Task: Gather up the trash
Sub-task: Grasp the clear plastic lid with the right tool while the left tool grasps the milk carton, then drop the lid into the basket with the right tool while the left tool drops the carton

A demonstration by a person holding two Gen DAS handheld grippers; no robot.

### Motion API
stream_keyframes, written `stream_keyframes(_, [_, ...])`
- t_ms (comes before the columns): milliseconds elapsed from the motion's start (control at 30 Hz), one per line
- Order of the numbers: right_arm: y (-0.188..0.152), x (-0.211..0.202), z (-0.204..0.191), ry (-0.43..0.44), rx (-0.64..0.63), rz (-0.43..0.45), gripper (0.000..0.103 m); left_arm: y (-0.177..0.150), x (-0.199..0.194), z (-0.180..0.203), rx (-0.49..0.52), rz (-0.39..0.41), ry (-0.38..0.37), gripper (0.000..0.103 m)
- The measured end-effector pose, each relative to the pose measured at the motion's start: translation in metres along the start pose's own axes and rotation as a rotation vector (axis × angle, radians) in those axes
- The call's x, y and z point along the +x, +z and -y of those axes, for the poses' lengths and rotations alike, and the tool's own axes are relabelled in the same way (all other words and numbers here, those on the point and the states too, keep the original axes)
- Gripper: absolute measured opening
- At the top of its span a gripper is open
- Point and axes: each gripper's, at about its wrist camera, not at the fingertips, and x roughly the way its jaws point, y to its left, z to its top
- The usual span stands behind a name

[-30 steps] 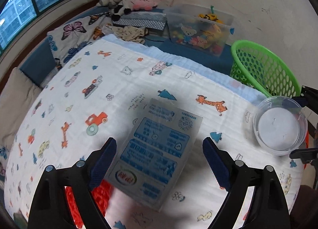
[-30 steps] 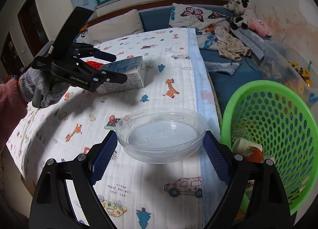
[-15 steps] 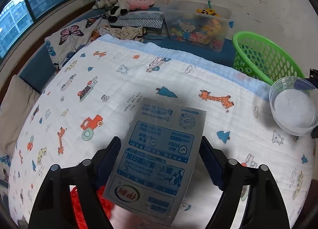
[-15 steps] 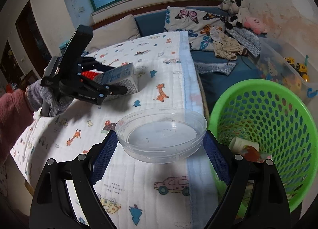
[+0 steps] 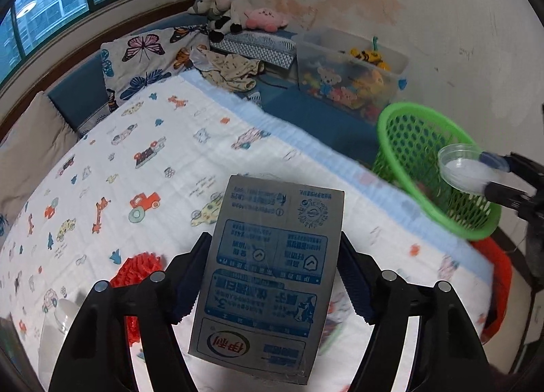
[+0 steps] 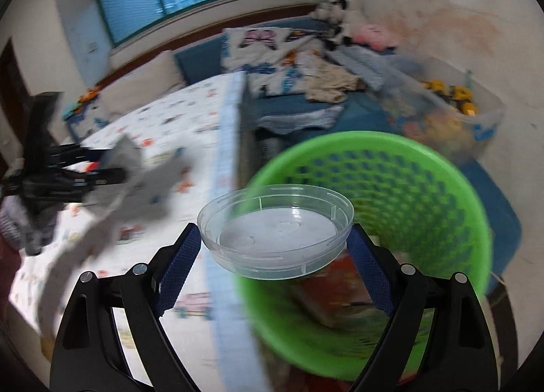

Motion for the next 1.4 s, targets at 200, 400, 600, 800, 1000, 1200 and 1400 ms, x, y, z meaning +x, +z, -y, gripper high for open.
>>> stream_keyframes(200, [-0.002, 0.010, 0.045, -0.078, 0.065, -0.028, 0.087, 0.013, -0.018, 0.023, 0.006, 0.042, -0.032, 0.069])
stream_keyframes(400, [-0.008, 0.019, 0.070, -0.119, 0.100, -0.053, 0.088, 0.029, -0.023, 0.049, 0.008, 0.061, -0.088, 0.069])
stream_keyframes(600, [-0.013, 0.010, 0.081, -0.130, 0.126, -0.036, 0.088, 0.047, -0.016, 0.079, 0.016, 0.071, -0.143, 0.069])
stream_keyframes(800, [-0.018, -0.015, 0.083, -0.121, 0.134, 0.008, 0.088, 0.062, -0.002, 0.118, 0.032, 0.065, -0.188, 0.069])
stream_keyframes(1000, [-0.022, -0.042, 0.086, -0.109, 0.141, 0.061, 0.088, 0.072, 0.019, 0.155, 0.054, 0.050, -0.208, 0.069])
stream_keyframes(1200, [-0.031, -0.057, 0.090, -0.125, 0.146, 0.085, 0.088, 0.079, 0.037, 0.184, 0.068, 0.036, -0.203, 0.069])
stream_keyframes(1400, [-0.039, -0.065, 0.099, -0.124, 0.173, 0.093, 0.088, 0.085, 0.059, 0.195, 0.051, 0.008, -0.199, 0.070])
